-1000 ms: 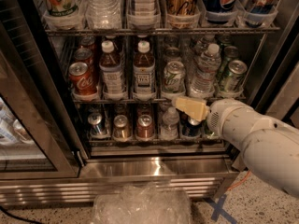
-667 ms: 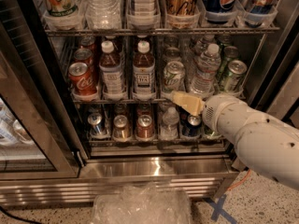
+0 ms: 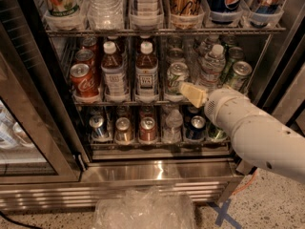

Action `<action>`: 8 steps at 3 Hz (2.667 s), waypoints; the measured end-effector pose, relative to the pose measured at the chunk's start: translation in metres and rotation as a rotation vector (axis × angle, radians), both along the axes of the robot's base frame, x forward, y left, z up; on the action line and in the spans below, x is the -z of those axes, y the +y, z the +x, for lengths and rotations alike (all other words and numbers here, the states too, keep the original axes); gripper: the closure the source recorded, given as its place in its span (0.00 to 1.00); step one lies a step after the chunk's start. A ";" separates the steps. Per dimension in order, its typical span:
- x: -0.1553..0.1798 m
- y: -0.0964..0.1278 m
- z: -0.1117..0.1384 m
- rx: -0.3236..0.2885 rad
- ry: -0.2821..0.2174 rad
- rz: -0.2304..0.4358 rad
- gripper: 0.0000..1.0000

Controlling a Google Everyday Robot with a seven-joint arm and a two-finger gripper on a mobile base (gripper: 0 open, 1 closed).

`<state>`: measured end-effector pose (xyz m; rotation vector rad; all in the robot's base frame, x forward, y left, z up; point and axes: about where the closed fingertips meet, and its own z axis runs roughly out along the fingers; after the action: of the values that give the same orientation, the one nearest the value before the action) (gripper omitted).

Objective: Pick water bottle from middle shelf of fridge

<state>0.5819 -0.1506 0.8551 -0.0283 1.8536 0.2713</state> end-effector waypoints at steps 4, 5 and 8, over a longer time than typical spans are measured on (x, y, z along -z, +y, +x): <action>-0.012 0.008 0.009 0.108 -0.068 -0.042 0.25; -0.013 0.007 0.006 0.125 -0.071 -0.043 0.27; -0.007 0.000 0.004 0.166 -0.063 -0.022 0.32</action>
Offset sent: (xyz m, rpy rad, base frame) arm 0.0148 0.0145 0.0117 -0.0427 -0.0620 -0.1107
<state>0.5860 -0.1505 0.8616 0.1006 1.7848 0.1326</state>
